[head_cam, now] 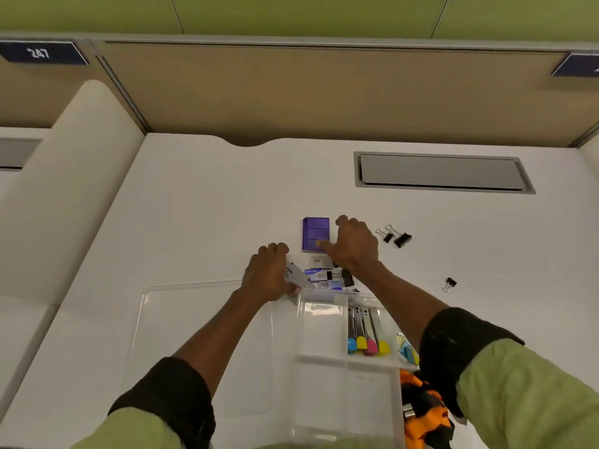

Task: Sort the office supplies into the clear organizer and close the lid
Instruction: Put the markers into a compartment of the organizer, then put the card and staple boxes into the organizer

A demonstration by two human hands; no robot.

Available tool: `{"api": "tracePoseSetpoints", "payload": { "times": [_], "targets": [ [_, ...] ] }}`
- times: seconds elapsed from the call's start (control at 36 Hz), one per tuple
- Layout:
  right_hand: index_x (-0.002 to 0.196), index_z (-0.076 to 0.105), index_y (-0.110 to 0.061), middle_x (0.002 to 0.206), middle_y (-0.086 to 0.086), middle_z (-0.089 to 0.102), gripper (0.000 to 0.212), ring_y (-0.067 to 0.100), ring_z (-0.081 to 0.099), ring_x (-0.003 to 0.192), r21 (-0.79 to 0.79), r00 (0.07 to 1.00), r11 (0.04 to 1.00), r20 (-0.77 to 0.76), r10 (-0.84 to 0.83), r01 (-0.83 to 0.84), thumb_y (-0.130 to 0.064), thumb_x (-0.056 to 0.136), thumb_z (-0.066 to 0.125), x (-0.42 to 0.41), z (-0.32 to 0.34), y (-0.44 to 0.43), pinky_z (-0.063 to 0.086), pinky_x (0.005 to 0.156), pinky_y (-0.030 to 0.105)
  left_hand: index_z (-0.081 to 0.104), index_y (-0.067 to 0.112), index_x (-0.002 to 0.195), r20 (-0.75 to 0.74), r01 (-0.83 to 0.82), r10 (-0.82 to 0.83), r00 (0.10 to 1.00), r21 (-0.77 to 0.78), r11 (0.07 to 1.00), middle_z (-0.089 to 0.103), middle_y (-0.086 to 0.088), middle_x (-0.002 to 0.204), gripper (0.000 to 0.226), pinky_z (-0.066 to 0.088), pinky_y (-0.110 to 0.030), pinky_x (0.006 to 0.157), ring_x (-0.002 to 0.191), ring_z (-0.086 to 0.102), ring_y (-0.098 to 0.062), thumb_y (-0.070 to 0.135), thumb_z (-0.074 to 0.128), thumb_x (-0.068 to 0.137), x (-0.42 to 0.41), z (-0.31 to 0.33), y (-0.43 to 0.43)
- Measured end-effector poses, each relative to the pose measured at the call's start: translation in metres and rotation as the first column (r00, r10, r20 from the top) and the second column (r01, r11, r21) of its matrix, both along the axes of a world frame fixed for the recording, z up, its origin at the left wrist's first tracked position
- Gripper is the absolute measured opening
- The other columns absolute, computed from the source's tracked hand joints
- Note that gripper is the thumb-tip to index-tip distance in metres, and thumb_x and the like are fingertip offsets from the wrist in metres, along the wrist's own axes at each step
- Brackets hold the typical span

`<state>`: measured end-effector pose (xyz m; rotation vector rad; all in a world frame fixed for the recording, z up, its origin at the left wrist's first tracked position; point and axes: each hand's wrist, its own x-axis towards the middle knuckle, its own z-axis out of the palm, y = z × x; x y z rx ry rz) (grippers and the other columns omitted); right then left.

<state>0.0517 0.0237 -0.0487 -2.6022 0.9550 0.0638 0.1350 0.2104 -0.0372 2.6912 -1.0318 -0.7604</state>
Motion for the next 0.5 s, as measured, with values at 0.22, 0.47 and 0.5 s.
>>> {"api": "tracePoseSetpoints", "payload": {
  "times": [0.22, 0.47, 0.5],
  "targets": [
    [0.156, 0.021, -0.014, 0.154, 0.015, 0.034, 0.111, 0.036, 0.034, 0.138, 0.019, 0.911, 0.924, -0.160, 0.381, -0.383, -0.050, 0.073, 0.084, 0.044, -0.022, -0.021, 0.046, 0.104, 0.049, 0.038, 0.018, 0.151, 0.033, 0.134, -0.135, 0.990, 0.033, 0.990, 0.046, -0.007, 0.144, 0.114, 0.043, -0.040, 0.110, 0.132, 0.046, -0.027, 0.051, 0.097, 0.059, 0.014, -0.018, -0.008],
    [0.138, 0.043, -0.016, 0.132, 0.015, 0.039, 0.106, 0.032, 0.042, 0.123, 0.077, 0.949, 0.952, -0.087, 0.302, -0.296, -0.050, 0.053, 0.096, 0.058, -0.028, -0.030, 0.055, 0.090, 0.046, 0.060, 0.021, 0.128, -0.091, 0.048, -0.052, 0.995, -0.044, 0.998, 0.057, -0.005, 0.124, 0.089, 0.049, -0.032, 0.096, 0.116, 0.053, -0.024, 0.045, 0.101, 0.053, 0.026, -0.026, -0.012],
    [0.136, 0.046, -0.015, 0.131, 0.015, 0.040, 0.101, 0.031, 0.047, 0.119, 0.110, 0.960, 0.958, -0.066, 0.272, -0.264, -0.048, 0.054, 0.096, 0.058, -0.028, -0.032, 0.056, 0.089, 0.044, 0.064, 0.020, 0.122, -0.109, 0.027, -0.033, 0.994, -0.057, 0.998, 0.058, -0.005, 0.119, 0.080, 0.048, -0.029, 0.089, 0.112, 0.055, -0.023, 0.041, 0.102, 0.055, 0.029, -0.027, -0.012]
  ]
}}
